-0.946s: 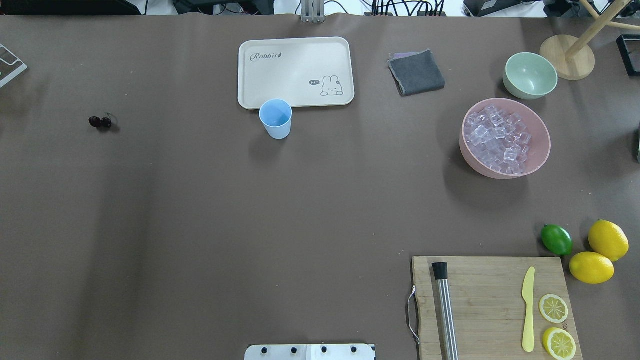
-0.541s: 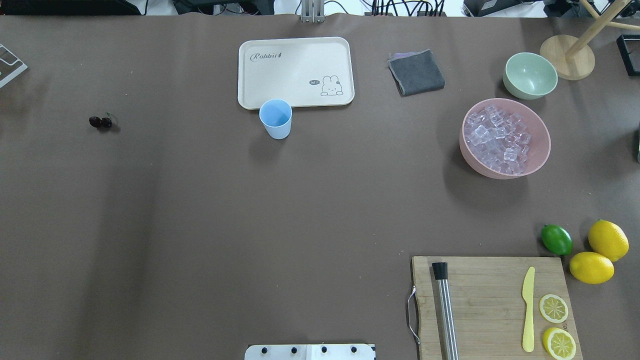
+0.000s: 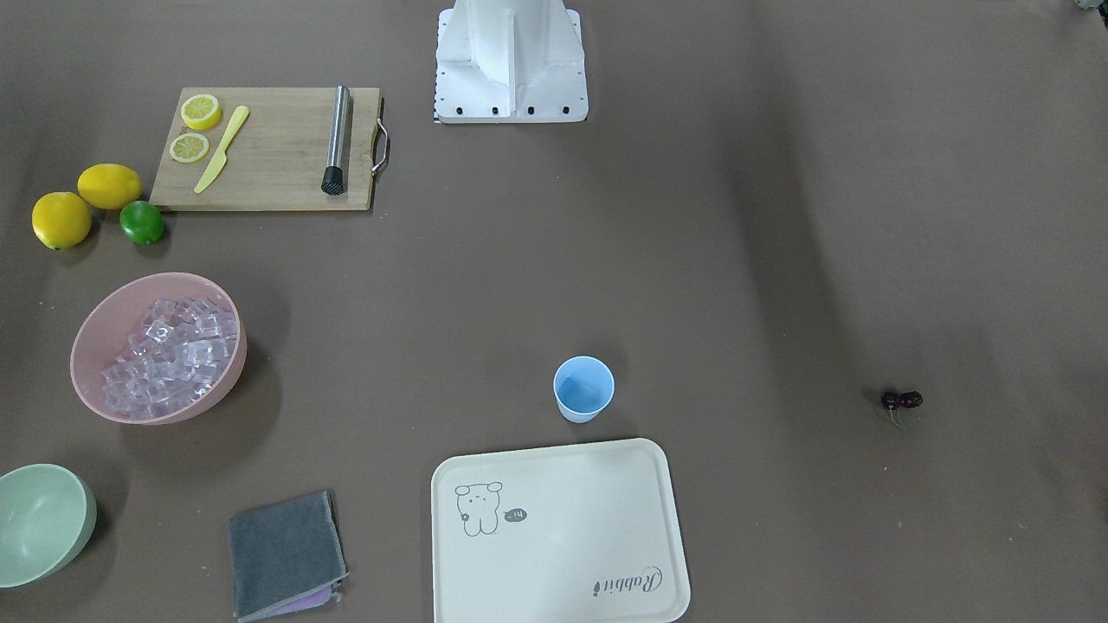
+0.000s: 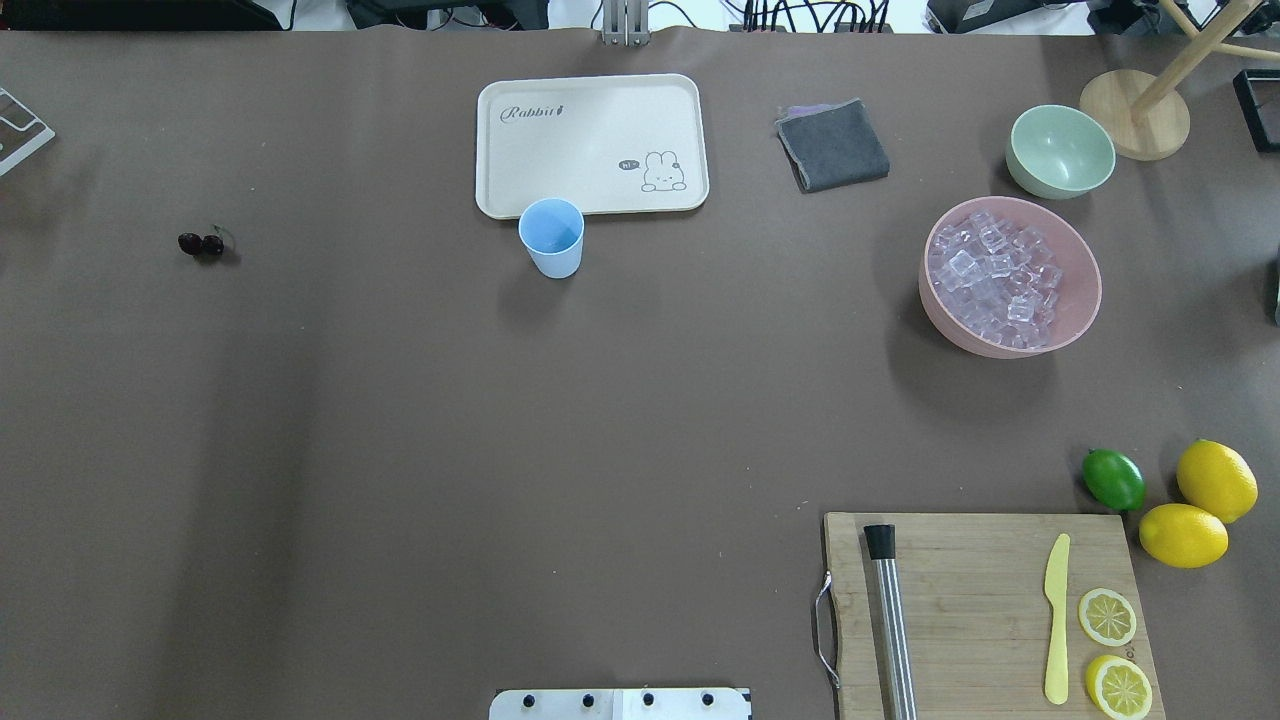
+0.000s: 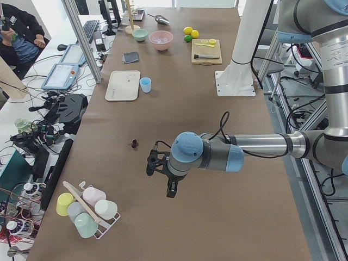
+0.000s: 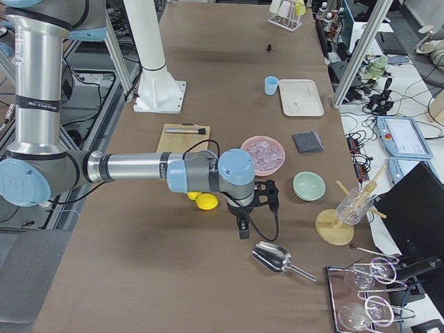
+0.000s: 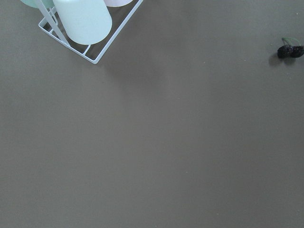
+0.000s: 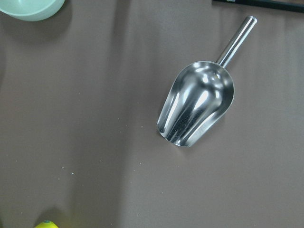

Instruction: Put ice and cherries in cup

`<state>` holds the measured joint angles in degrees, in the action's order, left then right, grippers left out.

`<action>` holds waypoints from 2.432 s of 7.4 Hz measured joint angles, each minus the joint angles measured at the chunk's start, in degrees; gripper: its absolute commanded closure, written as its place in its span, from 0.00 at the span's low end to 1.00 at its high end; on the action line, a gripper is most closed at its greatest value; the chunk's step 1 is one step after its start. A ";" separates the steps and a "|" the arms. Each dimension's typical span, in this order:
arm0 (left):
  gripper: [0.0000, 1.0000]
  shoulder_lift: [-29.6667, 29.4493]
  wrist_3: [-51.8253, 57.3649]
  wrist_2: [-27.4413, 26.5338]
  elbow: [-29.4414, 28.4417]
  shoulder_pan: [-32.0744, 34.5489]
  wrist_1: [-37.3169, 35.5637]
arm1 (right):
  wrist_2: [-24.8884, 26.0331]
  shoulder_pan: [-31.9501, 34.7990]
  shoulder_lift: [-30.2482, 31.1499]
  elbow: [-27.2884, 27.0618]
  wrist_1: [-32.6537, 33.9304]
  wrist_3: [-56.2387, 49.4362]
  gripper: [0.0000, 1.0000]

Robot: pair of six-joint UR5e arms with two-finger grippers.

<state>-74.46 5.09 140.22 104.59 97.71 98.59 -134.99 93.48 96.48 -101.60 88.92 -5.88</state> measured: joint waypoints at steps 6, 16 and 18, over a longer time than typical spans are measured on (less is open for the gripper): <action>0.02 0.54 0.19 -0.15 0.51 0.31 0.16 | 2.61 -17.23 -9.73 -5.06 -0.56 14.88 0.02; 0.02 0.63 0.39 0.14 -0.60 1.19 0.51 | 13.23 -36.76 -24.53 -0.31 -1.98 35.25 0.05; 0.02 0.63 0.44 0.14 -0.32 1.51 0.48 | 13.35 -37.41 -24.63 4.51 -8.17 35.43 0.12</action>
<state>-73.83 5.53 140.36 104.27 99.22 99.06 -121.64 56.07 71.85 -97.08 80.75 29.55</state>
